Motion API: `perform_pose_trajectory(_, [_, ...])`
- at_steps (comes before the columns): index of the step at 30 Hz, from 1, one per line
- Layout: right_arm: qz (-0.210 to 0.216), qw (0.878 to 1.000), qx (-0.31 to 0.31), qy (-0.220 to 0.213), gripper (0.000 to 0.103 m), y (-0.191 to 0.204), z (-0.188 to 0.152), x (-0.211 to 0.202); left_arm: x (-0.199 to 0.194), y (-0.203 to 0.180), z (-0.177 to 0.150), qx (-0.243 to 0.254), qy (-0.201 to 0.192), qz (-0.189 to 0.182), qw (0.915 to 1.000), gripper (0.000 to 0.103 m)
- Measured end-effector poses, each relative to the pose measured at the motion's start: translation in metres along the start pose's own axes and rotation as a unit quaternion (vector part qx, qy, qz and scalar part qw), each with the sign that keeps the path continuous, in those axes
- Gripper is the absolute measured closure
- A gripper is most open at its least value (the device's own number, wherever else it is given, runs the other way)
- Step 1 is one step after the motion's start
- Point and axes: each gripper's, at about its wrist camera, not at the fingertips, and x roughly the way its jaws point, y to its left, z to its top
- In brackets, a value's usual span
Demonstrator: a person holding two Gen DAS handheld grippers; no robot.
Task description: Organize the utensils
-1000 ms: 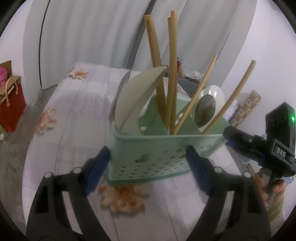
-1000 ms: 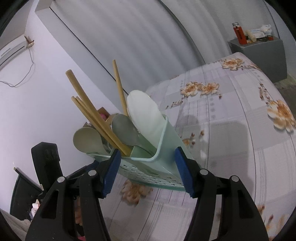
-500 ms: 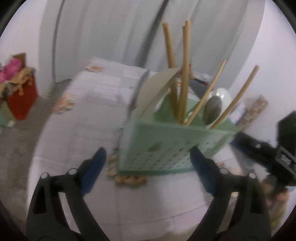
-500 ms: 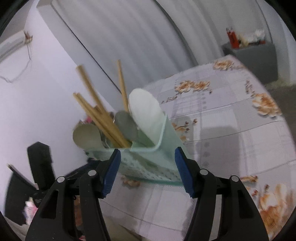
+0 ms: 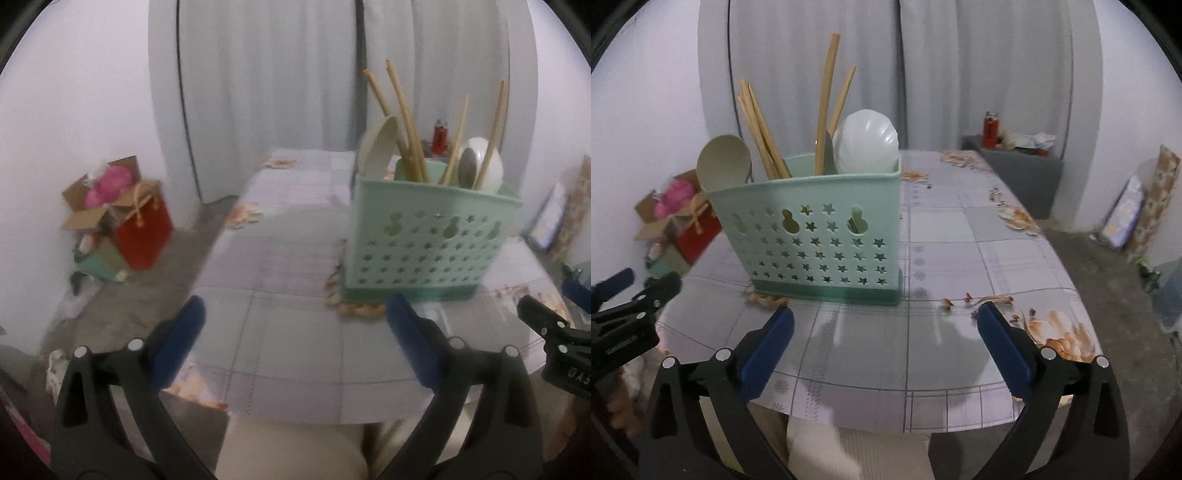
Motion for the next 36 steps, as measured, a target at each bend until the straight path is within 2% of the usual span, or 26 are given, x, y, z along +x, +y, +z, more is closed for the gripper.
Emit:
perform_pose_trajectory(6, [-0.036, 0.999, -0.029, 0.000, 0.006, 0.017, -0.002, 0.003, -0.007, -0.006, -0.004, 0.016, 0.005, 0.035, 0.9993, 0.009])
perform_pose_trajectory(10, [-0.044, 0.998, -0.034, 0.000, 0.006, 0.022, -0.003, 0.000, -0.009, -0.010, -0.005, 0.030, 0.007, 0.049, 0.9983, 0.009])
perform_pose_trajectory(24, [-0.051, 0.999, -0.010, 0.001, 0.006, 0.022, -0.002, -0.005, -0.012, -0.004, -0.005, 0.017, 0.017, 0.046, 0.9987, 0.009])
perform_pose_trajectory(36, [-0.056, 0.998, -0.004, 0.002, 0.006, 0.021, -0.002, -0.008, -0.009, 0.009, -0.006, -0.003, 0.027, 0.071, 0.9971, 0.009])
